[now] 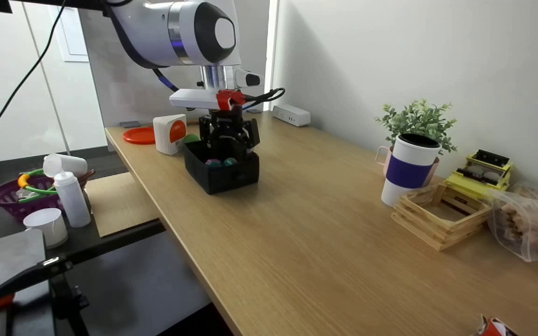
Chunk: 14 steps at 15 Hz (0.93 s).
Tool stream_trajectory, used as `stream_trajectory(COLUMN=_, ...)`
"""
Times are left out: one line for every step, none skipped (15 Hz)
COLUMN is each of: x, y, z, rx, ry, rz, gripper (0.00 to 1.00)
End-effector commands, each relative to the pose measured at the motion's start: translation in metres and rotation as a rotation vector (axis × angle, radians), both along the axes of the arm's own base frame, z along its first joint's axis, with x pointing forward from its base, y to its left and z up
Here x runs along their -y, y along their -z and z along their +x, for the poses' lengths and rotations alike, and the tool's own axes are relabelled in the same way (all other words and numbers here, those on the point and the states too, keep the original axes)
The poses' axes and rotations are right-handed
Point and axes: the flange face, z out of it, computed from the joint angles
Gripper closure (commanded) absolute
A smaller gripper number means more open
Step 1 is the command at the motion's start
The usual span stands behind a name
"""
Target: Put the plastic grapes and strawberry in the box respectively
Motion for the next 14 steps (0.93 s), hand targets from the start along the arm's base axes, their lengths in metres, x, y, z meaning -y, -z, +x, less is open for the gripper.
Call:
stream_trajectory(x=0.002, y=0.001, z=0.003, rx=-0.022, ry=-0.004, rz=-0.005, gripper=0.0)
stream_trajectory(x=0.002, y=0.001, z=0.003, rx=-0.021, ry=-0.004, rz=-0.006, gripper=0.0)
stream_trajectory(x=0.002, y=0.001, z=0.003, rx=-0.021, ry=-0.004, rz=-0.006, gripper=0.0)
stream_trajectory(x=0.002, y=0.0, z=0.003, rx=-0.021, ry=-0.004, rz=-0.006, gripper=0.0)
stream_trajectory(x=0.002, y=0.0, z=0.003, rx=-0.02, ry=-0.004, rz=-0.006, gripper=0.0)
stream_trajectory(x=0.002, y=-0.001, z=0.003, rx=-0.02, ry=-0.004, rz=-0.007, gripper=0.0)
stream_trajectory(x=0.002, y=-0.001, z=0.002, rx=-0.018, ry=-0.002, rz=-0.008, gripper=0.0)
stream_trajectory(x=0.002, y=-0.003, z=0.001, rx=-0.017, ry=0.0, rz=-0.009, gripper=0.0)
stream_trajectory(x=0.002, y=-0.004, z=0.0, rx=-0.014, ry=0.003, rz=-0.009, gripper=0.0)
stream_trajectory(x=0.003, y=-0.005, z=-0.001, rx=-0.011, ry=0.005, rz=-0.01, gripper=0.0)
stream_trajectory(x=0.003, y=-0.008, z=-0.002, rx=-0.007, ry=0.007, rz=-0.012, gripper=0.0)
stream_trajectory(x=0.003, y=-0.01, z=-0.003, rx=-0.002, ry=0.008, rz=-0.013, gripper=0.0)
stream_trajectory(x=0.003, y=-0.012, z=-0.003, rx=0.002, ry=0.009, rz=-0.013, gripper=0.0)
stream_trajectory(x=0.002, y=-0.016, z=-0.004, rx=0.008, ry=0.009, rz=-0.014, gripper=0.0)
